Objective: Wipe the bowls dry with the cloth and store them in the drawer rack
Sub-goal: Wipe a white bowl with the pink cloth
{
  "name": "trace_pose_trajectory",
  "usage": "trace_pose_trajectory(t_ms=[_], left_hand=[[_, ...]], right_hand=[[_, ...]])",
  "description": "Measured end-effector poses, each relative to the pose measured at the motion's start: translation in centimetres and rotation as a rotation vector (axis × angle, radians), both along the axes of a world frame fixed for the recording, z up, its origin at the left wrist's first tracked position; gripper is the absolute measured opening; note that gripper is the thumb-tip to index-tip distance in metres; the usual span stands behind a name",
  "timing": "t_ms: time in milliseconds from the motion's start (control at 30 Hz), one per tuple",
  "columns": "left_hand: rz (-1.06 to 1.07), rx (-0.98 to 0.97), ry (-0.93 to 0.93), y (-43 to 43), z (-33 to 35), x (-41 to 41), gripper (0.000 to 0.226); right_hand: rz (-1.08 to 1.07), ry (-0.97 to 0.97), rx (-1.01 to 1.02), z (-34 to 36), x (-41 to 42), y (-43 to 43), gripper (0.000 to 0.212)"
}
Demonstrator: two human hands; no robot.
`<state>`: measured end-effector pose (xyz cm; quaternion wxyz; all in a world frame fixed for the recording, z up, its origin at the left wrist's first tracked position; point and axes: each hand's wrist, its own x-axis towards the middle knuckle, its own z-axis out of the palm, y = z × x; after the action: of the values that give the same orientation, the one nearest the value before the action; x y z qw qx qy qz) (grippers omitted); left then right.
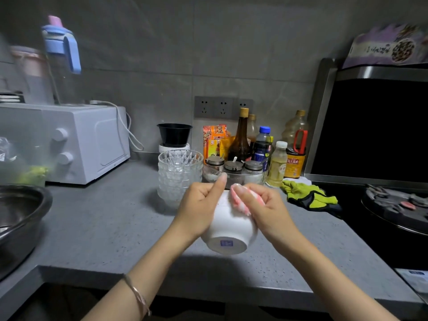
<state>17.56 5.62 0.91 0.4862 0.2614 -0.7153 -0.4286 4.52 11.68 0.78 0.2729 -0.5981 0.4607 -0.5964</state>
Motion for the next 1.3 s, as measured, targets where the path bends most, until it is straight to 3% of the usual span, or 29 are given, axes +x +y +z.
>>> trace_pose_trajectory(t_ms=[167,233,300,433,500,600,800,867,967,1067,1167,1300], left_hand=[[-0.021,0.420,0.411,0.0,-0.2,-0.3,0.035],[-0.038,0.506,0.490,-0.2,-0.5,0.0,0.032],[-0.025,0.450,0.387,-0.9,-0.7,0.3,0.036],[-0.093,0.143,-0.005,-0.9,0.1,0.8,0.057],[-0.144,0.059,-0.087,-0.6,0.1,0.6,0.067],[-0.152,0.076,0.023,-0.3,-0.1,0.2,0.056],[-0.152,0.425,0.392,0.1,-0.4,0.2,0.040],[-0.136,0.393,0.329,-0.2,-0.6,0.4,0.049],[-0.104,0.168,0.069,-0.7,-0.4,0.7,0.069],[-0.209,0.070,-0.032,-0.7,-0.4,0.6,0.082],[-0.209,0.162,0.082,-0.5,-0.4,0.1,0.060],[-0.197,0.384,0.305,0.0,-1.2,-0.4,0.035]], right_hand=[[-0.002,-0.160,0.051,-0.1,0.1,0.1,0.045],[0.002,-0.183,0.097,-0.4,0.1,0.2,0.050],[0.008,-0.189,0.112,-0.5,0.0,0.3,0.047],[0.029,-0.070,0.092,0.2,-0.4,0.5,0.028],[0.044,-0.016,0.085,0.2,-0.3,0.4,0.027],[0.051,-0.026,0.058,0.0,-0.2,0.3,0.036],[0.071,-0.180,0.063,-0.1,-0.3,0.4,0.039],[0.062,-0.197,0.090,-0.4,-0.6,0.3,0.044],[0.025,-0.135,0.096,0.1,-1.2,0.3,0.047],[0.039,-0.027,0.094,1.1,-1.6,0.4,0.043],[0.052,-0.008,0.102,1.6,-1.4,0.3,0.036],[0.012,-0.100,0.098,1.3,-1.0,0.0,0.044]])
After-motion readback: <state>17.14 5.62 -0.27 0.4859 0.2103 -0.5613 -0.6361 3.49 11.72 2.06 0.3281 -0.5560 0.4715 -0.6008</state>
